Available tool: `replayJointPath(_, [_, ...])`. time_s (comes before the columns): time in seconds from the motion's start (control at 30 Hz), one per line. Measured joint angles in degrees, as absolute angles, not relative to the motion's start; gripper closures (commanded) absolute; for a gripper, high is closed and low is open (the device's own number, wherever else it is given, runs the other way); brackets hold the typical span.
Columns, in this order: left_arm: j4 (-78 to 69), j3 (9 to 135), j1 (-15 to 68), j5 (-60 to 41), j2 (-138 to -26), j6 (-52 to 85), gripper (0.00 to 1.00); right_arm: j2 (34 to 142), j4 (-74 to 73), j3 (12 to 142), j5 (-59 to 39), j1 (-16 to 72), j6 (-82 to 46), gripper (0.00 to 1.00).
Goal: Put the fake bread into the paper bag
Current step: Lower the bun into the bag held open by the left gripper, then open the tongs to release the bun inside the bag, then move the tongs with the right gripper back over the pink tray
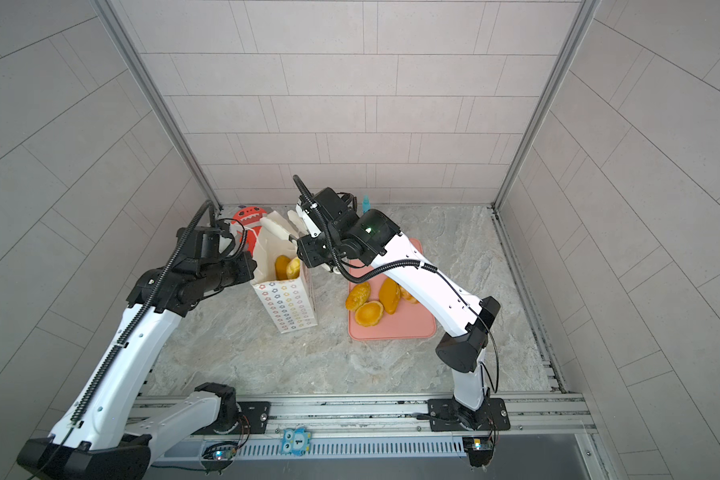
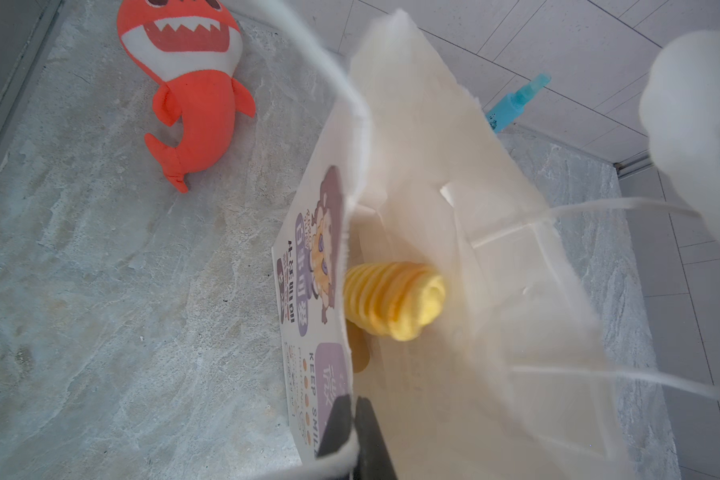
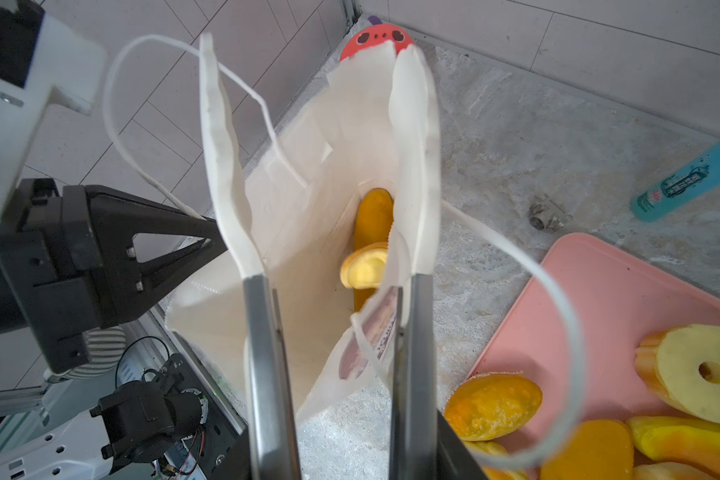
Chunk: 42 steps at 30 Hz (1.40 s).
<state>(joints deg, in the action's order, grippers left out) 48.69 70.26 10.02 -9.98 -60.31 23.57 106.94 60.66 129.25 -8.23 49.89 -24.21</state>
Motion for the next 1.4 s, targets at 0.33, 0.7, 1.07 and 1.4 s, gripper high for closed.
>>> replayJointPath(0.33, [48.69, 70.22, 10.02, -9.96, -60.29, 23.59, 0.94, 106.94, 60.66, 129.25, -7.25, 49.91, -24.08, 0.51])
replayJointPath(0.7, [48.71, 70.19, 10.02, -9.87, -60.25, 23.59, 0.94, 106.85, 61.12, 129.40, -5.13, 49.91, -22.94, 0.52])
replayJointPath(1.07, [48.71, 70.08, 10.02, -9.87, -60.14, 23.59, 0.94, 104.05, 62.28, 129.64, -3.70, 48.64, -22.17, 0.54])
replayJointPath(1.4, [48.71, 70.04, 10.02, -9.87, -60.14, 23.59, 0.94, 99.83, 63.81, 129.71, -2.28, 45.93, -20.99, 0.55])
